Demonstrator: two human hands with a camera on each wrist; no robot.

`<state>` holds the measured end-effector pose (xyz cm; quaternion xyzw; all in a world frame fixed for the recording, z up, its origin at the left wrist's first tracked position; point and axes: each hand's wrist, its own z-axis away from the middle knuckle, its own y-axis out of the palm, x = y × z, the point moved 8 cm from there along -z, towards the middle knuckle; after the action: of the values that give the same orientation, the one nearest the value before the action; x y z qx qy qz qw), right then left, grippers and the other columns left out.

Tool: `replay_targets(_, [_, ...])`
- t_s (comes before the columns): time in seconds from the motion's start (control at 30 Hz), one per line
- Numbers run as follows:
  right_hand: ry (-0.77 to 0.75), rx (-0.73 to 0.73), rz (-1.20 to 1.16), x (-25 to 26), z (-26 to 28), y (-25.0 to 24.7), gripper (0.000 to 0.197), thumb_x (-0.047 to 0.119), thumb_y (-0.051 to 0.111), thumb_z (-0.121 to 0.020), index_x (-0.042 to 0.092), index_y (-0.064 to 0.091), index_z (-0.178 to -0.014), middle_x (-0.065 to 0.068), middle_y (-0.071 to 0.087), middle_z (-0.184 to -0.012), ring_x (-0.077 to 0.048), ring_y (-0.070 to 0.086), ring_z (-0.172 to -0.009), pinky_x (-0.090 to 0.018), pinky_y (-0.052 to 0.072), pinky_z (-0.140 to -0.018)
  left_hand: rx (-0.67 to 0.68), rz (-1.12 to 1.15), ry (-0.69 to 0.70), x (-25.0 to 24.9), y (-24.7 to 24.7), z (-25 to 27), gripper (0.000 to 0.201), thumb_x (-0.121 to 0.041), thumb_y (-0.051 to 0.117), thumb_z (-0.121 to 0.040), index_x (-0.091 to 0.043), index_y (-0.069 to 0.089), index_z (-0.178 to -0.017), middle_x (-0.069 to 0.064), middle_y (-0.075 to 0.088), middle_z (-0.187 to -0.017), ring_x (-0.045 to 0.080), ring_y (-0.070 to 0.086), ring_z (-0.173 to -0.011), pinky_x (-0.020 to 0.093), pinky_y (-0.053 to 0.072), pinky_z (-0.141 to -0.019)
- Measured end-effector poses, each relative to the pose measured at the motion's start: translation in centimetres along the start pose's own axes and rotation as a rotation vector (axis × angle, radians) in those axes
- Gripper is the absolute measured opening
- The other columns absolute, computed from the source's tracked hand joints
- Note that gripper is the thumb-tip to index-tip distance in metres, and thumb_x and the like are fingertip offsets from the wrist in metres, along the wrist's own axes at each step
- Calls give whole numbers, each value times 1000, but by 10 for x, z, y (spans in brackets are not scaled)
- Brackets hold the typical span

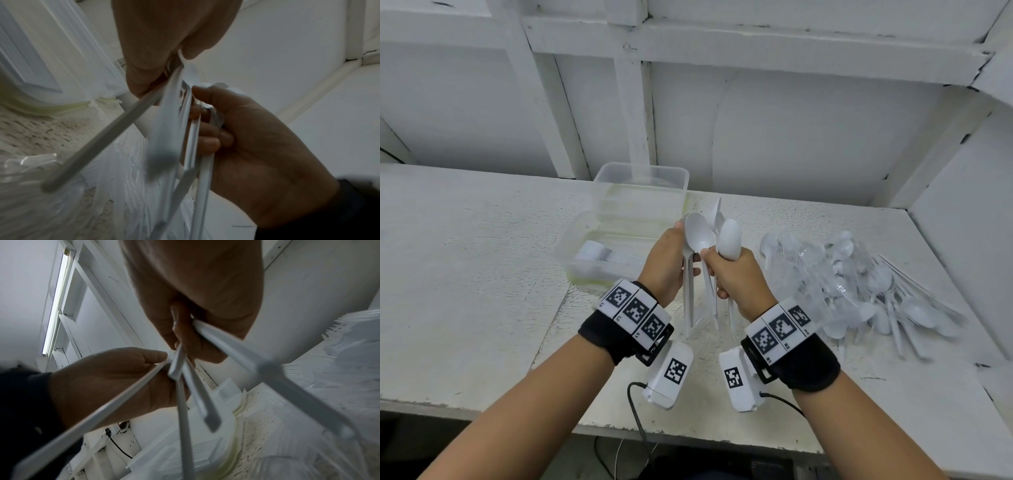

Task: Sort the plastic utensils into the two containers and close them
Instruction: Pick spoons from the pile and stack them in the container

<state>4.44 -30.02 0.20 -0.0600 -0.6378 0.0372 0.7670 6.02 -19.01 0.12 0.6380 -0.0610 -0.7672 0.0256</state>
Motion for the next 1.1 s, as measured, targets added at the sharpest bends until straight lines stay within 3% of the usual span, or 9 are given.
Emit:
replay_targets(0.13, [1, 6, -16, -2, 0, 4, 20, 18, 59, -88, 7, 53, -72, -10, 44, -66, -8, 35, -42, -18, 32, -37, -75, 67, 5, 6, -6, -3, 52, -42, 34, -99, 5, 45, -118, 11, 57, -86, 14, 60, -68, 26, 48, -58])
replay_targets(0.2, [5, 15, -28, -3, 0, 6, 25, 19, 60, -88, 10, 51, -67, -6, 42, -62, -6, 35, -39, -18, 32, -37, -122, 99, 16, 7, -9, -5, 41, -37, 33, -101, 1, 42, -114, 8, 53, -79, 7, 57, -51, 21, 46, -46])
replay_targets(0.3, [15, 40, -27, -5, 1, 9, 27, 20, 60, -88, 13, 51, -64, -2, 44, -59, -3, 35, -36, -19, 32, -38, -139, 108, -5, 7, -9, -3, 31, -40, 33, -100, -11, 41, -105, 6, 55, -88, 12, 58, -63, 21, 50, -48])
replay_targets(0.47, [10, 73, -2, -7, 2, 12, 24, 23, 61, -89, 15, 56, -66, 2, 46, -57, -1, 38, -34, -19, 32, -39, -138, 101, -10, 11, -8, -4, 56, -47, 35, -97, 4, 43, -121, 14, 54, -91, 19, 56, -66, 24, 47, -48])
replay_targets(0.67, [-8, 28, 23, -7, 4, 9, 29, 24, 64, -87, 10, 51, -65, -1, 40, -55, -9, 34, -42, -20, 31, -40, -120, 137, -20, 14, -10, -3, 12, -11, 46, -96, -2, 55, -95, 14, 52, -85, 26, 53, -78, 34, 48, -67])
replay_targets(0.77, [-43, 23, 74, -5, 7, 4, 17, 29, 58, -90, 15, 53, -81, 2, 46, -61, -9, 38, -48, -23, 33, -45, -164, 200, -35, 14, -16, -3, 13, -6, 41, -96, -4, 54, -95, 9, 56, -80, 20, 56, -72, 33, 51, -75])
replay_targets(0.9, [-63, 80, 151, -5, 11, 2, 21, 18, 45, -94, 21, 32, -110, 1, 54, -75, -4, 44, -51, -19, 33, -49, -188, 216, -30, 11, -18, -2, 19, 2, 32, -92, -4, 47, -102, 8, 54, -76, 12, 48, -52, 20, 45, -47])
replay_targets(1.03, [-149, 67, 232, -2, 12, 0, 19, 19, 51, -93, 15, 45, -111, 0, 61, -78, 6, 52, -50, -18, 35, -54, -175, 239, -85, 15, -16, -3, 8, -16, 42, -97, -11, 45, -93, 0, 39, -67, 10, 36, -49, 20, 35, -43])
replay_targets(1.1, [-177, 39, 234, -2, 12, -2, 19, 21, 56, -91, 13, 53, -108, 1, 63, -76, 10, 54, -53, -13, 37, -54, -127, 217, -77, 15, -11, -3, 26, -35, 43, -98, -9, 48, -93, -1, 38, -67, 10, 36, -52, 22, 35, -48])
